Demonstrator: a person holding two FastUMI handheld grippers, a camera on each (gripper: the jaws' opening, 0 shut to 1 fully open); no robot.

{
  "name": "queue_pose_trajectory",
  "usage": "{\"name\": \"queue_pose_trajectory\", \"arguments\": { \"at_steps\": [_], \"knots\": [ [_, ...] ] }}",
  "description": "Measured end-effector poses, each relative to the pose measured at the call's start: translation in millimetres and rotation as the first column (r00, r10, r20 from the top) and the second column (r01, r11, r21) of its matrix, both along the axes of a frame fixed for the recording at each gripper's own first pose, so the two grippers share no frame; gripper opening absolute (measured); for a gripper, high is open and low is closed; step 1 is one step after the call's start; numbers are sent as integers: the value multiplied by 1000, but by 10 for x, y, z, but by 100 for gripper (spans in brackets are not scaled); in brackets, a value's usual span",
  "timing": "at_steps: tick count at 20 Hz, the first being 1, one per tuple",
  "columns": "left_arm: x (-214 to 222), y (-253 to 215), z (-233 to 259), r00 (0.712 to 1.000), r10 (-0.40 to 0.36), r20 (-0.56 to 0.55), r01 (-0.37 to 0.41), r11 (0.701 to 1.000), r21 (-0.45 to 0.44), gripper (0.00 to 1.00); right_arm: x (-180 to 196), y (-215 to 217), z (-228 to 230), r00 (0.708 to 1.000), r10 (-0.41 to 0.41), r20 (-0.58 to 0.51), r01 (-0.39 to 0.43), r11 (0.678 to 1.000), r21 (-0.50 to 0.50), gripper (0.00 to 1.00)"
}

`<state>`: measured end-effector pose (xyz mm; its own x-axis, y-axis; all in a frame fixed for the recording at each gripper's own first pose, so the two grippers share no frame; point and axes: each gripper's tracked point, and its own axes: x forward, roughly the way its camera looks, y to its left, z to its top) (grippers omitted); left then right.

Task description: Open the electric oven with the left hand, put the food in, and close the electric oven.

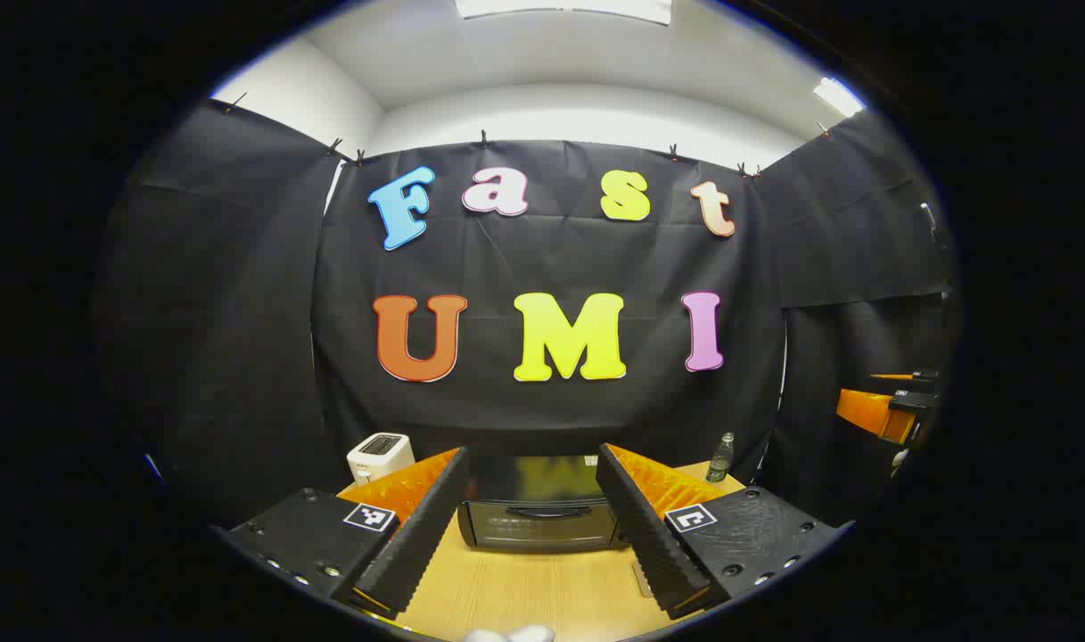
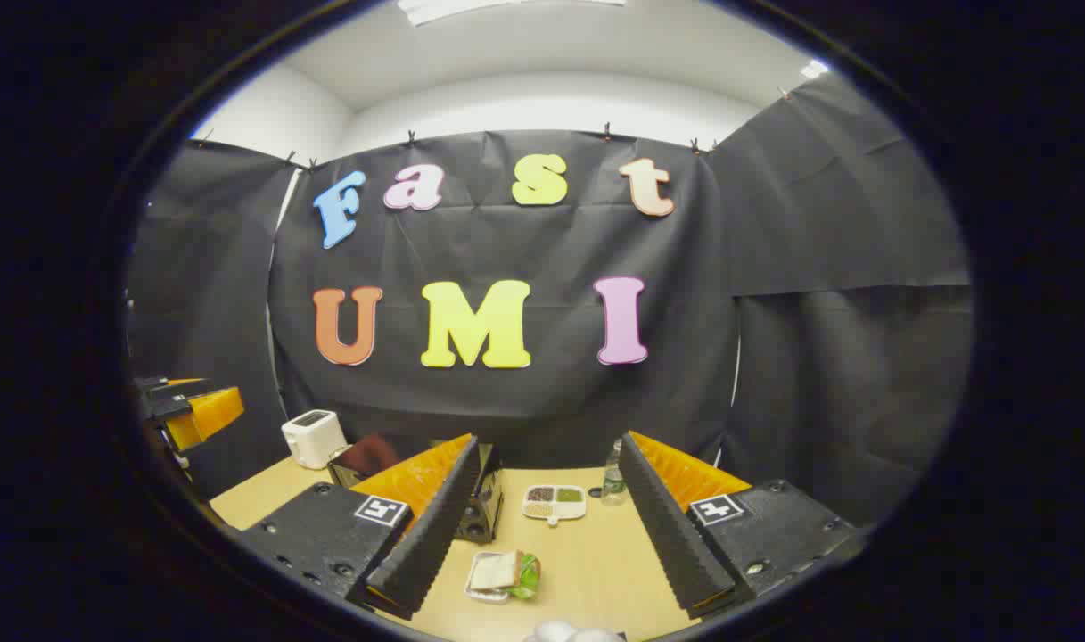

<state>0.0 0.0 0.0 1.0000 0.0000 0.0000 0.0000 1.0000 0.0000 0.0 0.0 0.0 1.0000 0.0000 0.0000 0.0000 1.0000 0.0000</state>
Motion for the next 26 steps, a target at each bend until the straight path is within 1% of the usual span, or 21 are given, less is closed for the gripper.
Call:
{"name": "queue_pose_trajectory", "arguments": {
  "at_steps": [6, 12, 14, 15, 16, 21, 23, 24, 25, 26],
  "knots": [
    [22, -1, 59, 1000, 3, 12, -3, 1000, -6, 94, -26, 45, 13, 1000, 11, 8, -11, 1000, -20, 96],
    [31, 34, 12, 1000, 13, 3, -13, 1000, 13, 94, -12, 49, 10, 1000, 12, 11, -12, 999, -31, 95],
    [33, 4, -6, 1000, 6, 1, -6, 1000, 15, 94, -2, 67, 17, 1000, 16, 13, -16, 999, -28, 96],
    [36, 3, -6, 1000, 5, 0, -5, 1000, 19, 94, 0, 78, 25, 1000, 18, 14, -17, 1000, -24, 100],
    [43, 0, -10, 1000, 3, 0, -3, 1000, 19, 94, 8, 73, -1, 1000, 17, 8, -16, 1000, -23, 96],
    [82, 11, -31, 1000, 5, 10, -5, 1000, 24, 94, 5, 54, 40, 1000, 14, 21, -13, 999, -32, 95],
    [110, 42, -85, 1000, 9, 8, -9, 999, 31, 94, -5, 37, 76, 999, 15, 33, -14, 999, -36, 96],
    [143, 57, -129, 1000, 14, 3, -14, 999, 37, 94, -13, 27, 60, 999, 15, 34, -14, 999, -36, 100],
    [168, 62, -178, 1000, 15, 0, -15, 999, 40, 94, -17, 17, 58, 999, 17, 35, -16, 999, -34, 96],
    [212, 63, -218, 1000, 17, 0, -17, 999, 41, 94, -16, 10, 68, 999, 20, 38, -18, 999, -34, 96]
  ]
}}
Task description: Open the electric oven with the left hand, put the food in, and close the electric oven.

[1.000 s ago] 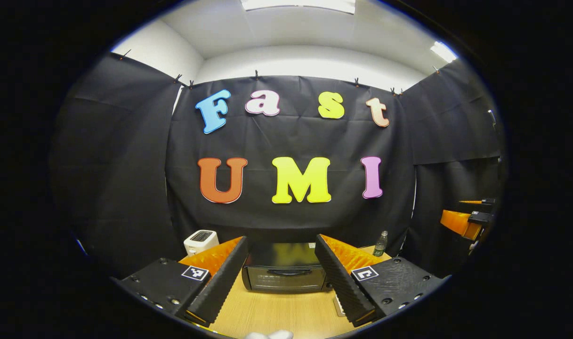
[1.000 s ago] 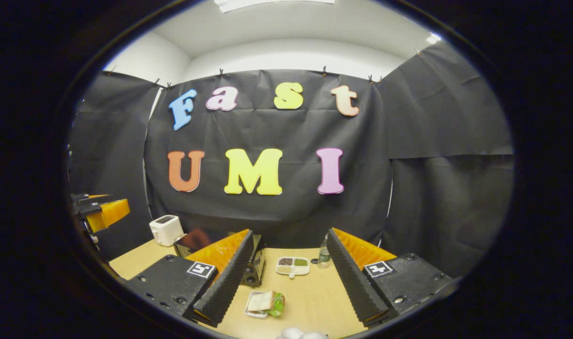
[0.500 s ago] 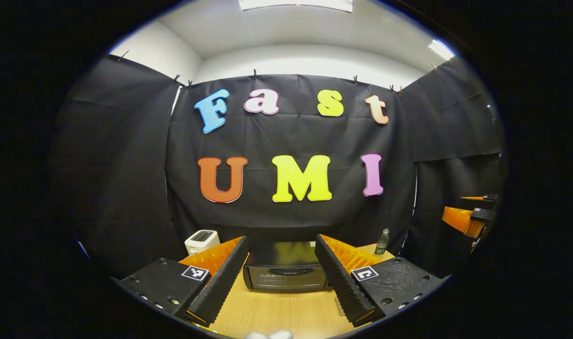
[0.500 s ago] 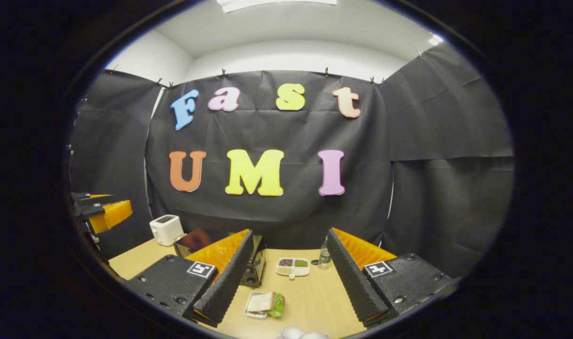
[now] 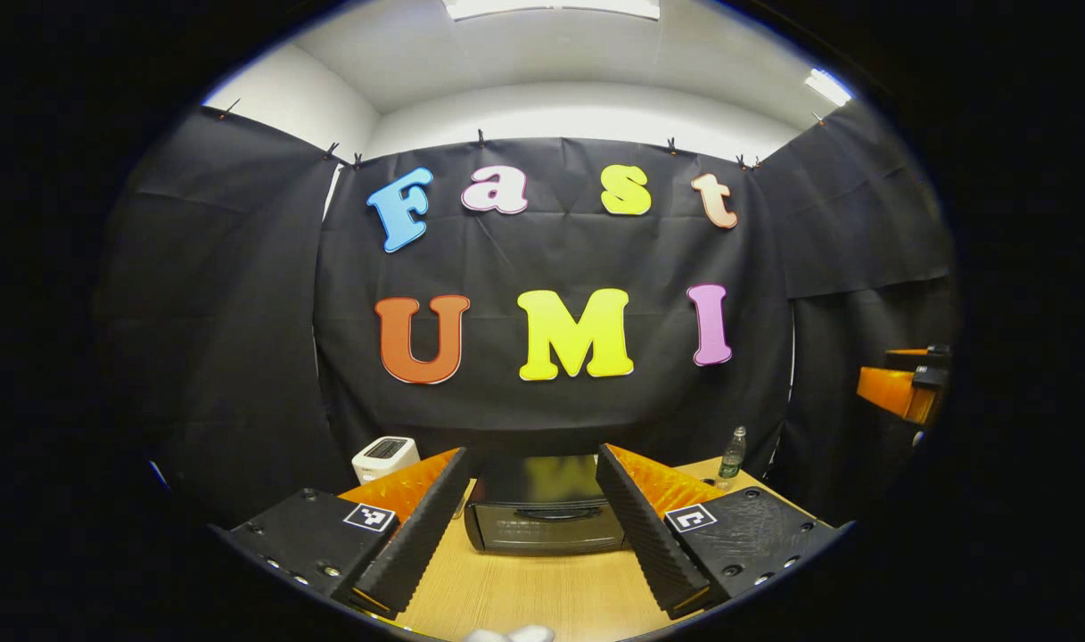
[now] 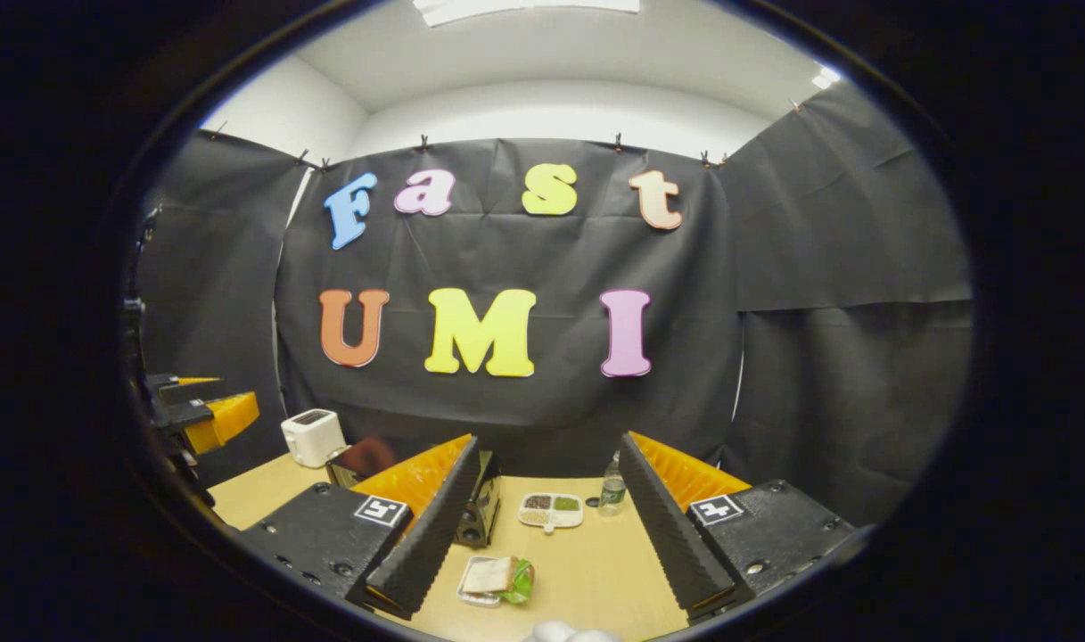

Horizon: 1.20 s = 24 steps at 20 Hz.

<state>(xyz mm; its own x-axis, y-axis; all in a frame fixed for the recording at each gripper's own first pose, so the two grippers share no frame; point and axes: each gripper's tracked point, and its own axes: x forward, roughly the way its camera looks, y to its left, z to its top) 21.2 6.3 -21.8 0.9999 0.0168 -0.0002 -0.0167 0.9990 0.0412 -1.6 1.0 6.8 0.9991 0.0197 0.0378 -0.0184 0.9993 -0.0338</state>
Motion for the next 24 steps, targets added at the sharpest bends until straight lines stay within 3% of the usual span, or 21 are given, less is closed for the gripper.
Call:
{"name": "queue_pose_trajectory", "arguments": {
  "at_steps": [1, 3, 4, 5, 7, 8, 11, 24],
  "knots": [
    [48, -10, -48, 1000, -3, 1, 3, 1000, 0, 94, -6, -30, -8, 1000, -3, 0, 3, 1000, -3, 100],
    [149, -18, -207, 1000, -6, -10, 6, 1000, -4, 94, -10, -83, -20, 1000, -8, -5, 8, 1000, -16, 95],
    [215, -24, -315, 1000, -9, -27, 9, 1000, -7, 94, -12, -93, -29, 1000, -8, -6, 8, 1000, -21, 100],
    [276, -31, -385, 1000, -10, -28, 10, 1000, -9, 94, -17, -107, -36, 1000, -7, -9, 6, 1000, -26, 95],
    [416, -70, -537, 999, -18, -43, 18, 1000, -6, 94, -22, -136, -14, 1000, -8, -5, 8, 1000, -29, 100],
    [475, -86, -616, 999, -21, -44, 20, 1000, -8, 94, -24, -157, -19, 1000, -8, -5, 8, 999, -33, 95],
    [695, -152, -884, 996, -28, -83, 27, 999, -17, 94, -36, -213, -41, 1000, -12, -11, 12, 998, -55, 95],
    [1719, -330, -1890, 975, -43, -216, 38, 999, -30, 95, 77, -641, -287, 986, -142, -92, 135, 988, -80, 96]
  ]
}}
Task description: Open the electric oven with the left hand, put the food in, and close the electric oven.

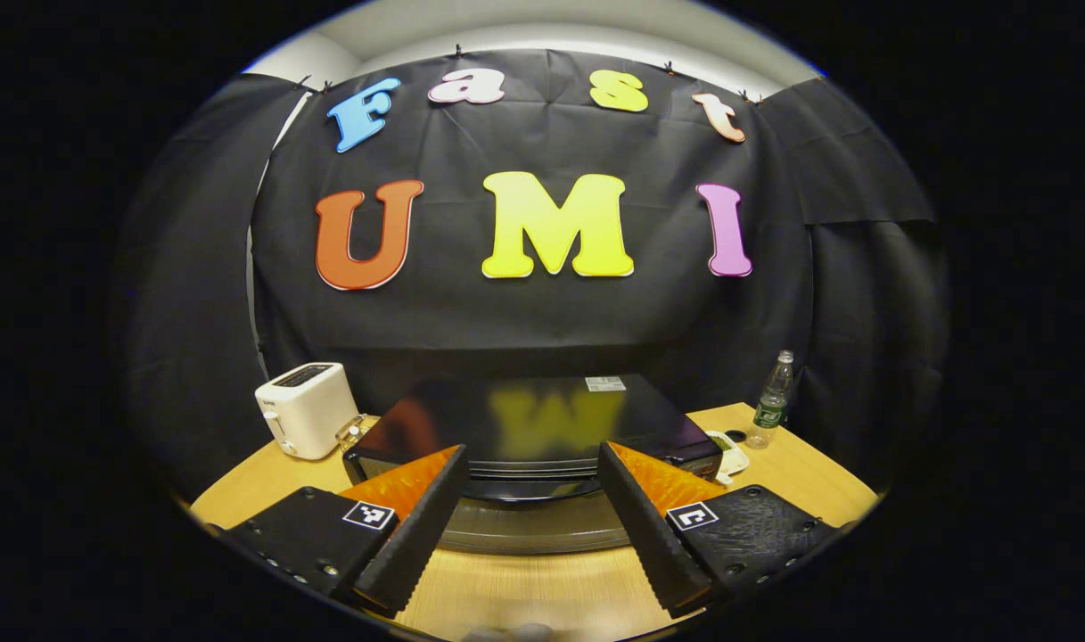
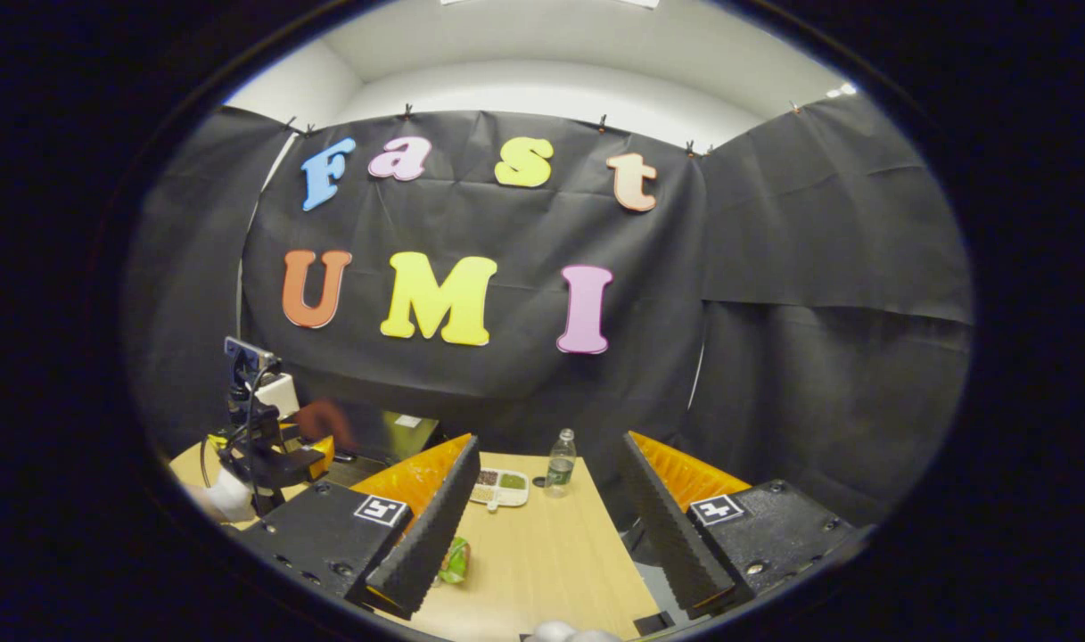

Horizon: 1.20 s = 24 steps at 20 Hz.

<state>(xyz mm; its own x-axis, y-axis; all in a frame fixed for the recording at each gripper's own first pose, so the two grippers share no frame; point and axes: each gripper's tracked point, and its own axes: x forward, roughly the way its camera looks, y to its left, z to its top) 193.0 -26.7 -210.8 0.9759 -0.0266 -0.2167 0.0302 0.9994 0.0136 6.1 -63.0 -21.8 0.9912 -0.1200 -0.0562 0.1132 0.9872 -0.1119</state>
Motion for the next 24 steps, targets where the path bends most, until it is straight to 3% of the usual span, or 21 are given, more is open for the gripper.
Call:
{"name": "queue_pose_trajectory", "arguments": {
  "at_steps": [1, 2, 3, 4, 5, 9, 10, 11, 24],
  "knots": [
    [47, 1, -67, 1000, -1, -13, 1, 1000, -1, 85, 20, -17, -22, 1000, -6, -6, 6, 1000, 0, 96],
    [74, 18, -134, 1000, 4, -26, -4, 1000, 0, 95, 39, -25, -39, 1000, -10, -13, 10, 1000, 1, 96],
    [94, 32, -216, 999, 8, -53, -8, 1000, 0, 95, 55, -43, -75, 1000, -16, -23, 16, 1000, 2, 96],
    [112, 52, -229, 999, 14, -50, -14, 1000, 12, 85, 69, -50, -92, 999, -17, -27, 17, 1000, 4, 96],
    [134, 60, -225, 999, 12, -37, -11, 1000, 28, 97, 86, -66, -114, 999, -22, -32, 22, 1000, 2, 96],
    [158, 48, -255, 998, 3, -55, 0, 999, 39, 99, 151, -49, -202, 998, -15, -55, 17, 1000, 23, 96],
    [136, 60, -258, 998, 5, -57, -3, 1000, 31, 88, 169, -41, -207, 998, -13, -58, 15, 999, 29, 96],
    [120, 54, -247, 998, 6, -59, -4, 1000, 29, 99, 185, -19, -206, 998, -9, -55, 11, 999, 31, 96],
    [-535, 61, -440, 994, 9, -107, -6, 1000, 27, 99, 233, 182, -282, 996, 70, -56, -70, 998, 6, 96]
  ]
}}
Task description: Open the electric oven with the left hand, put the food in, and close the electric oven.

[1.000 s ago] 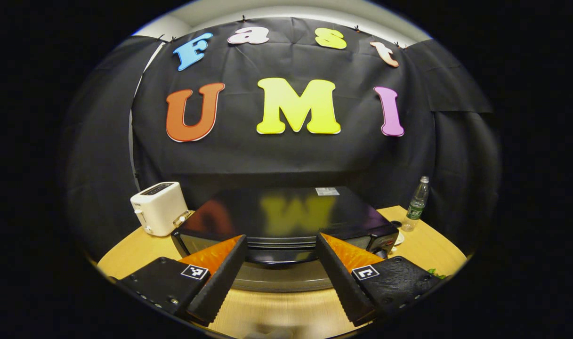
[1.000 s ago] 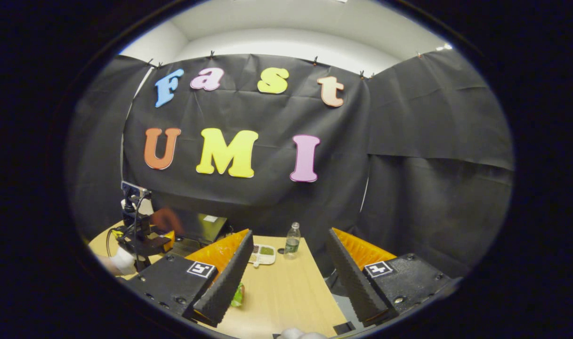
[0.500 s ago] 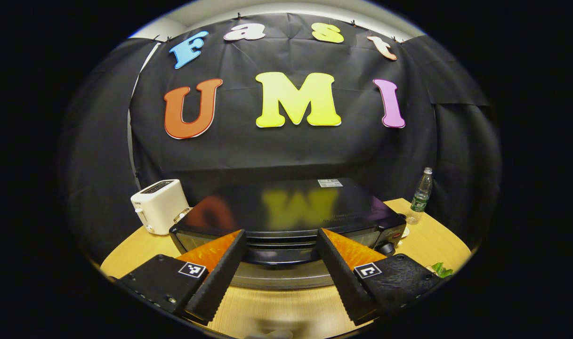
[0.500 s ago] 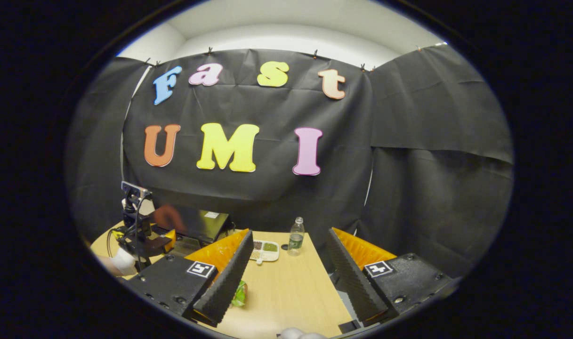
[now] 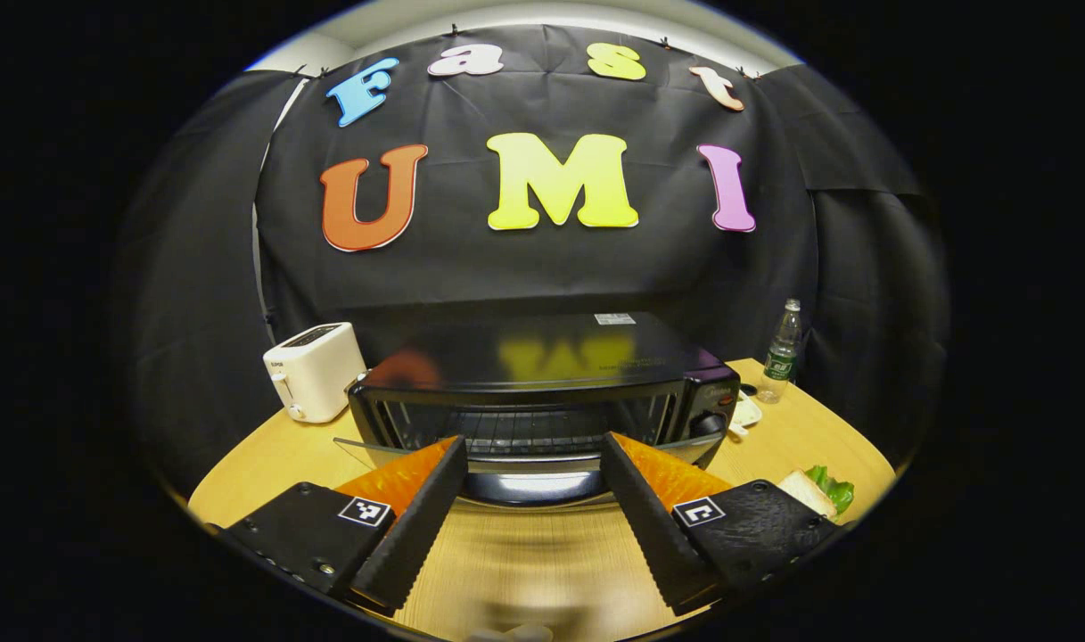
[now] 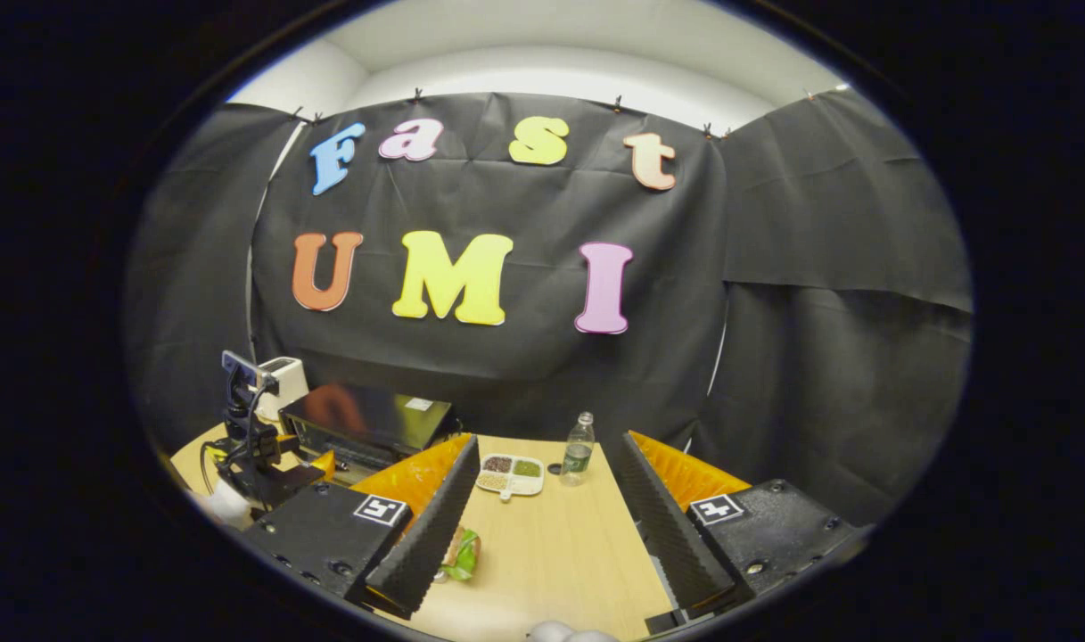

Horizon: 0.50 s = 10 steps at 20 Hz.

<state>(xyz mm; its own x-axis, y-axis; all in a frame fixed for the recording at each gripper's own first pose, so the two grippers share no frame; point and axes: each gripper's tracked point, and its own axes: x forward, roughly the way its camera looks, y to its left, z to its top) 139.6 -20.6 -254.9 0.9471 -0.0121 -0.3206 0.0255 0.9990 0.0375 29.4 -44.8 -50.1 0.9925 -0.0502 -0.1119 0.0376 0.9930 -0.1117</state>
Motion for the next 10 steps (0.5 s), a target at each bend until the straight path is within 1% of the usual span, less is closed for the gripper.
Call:
{"name": "queue_pose_trajectory", "arguments": {
  "at_steps": [5, 10],
  "knots": [
    [-285, 1, -203, 999, 0, -44, 0, 1000, -1, 100, -88, 46, -85, 1000, 20, -13, -20, 1000, -4, 96],
    [-553, 5, -472, 995, 5, -98, -5, 1000, -5, 99, -203, 32, -184, 999, 22, -31, -22, 1000, -7, 96]
  ]
}}
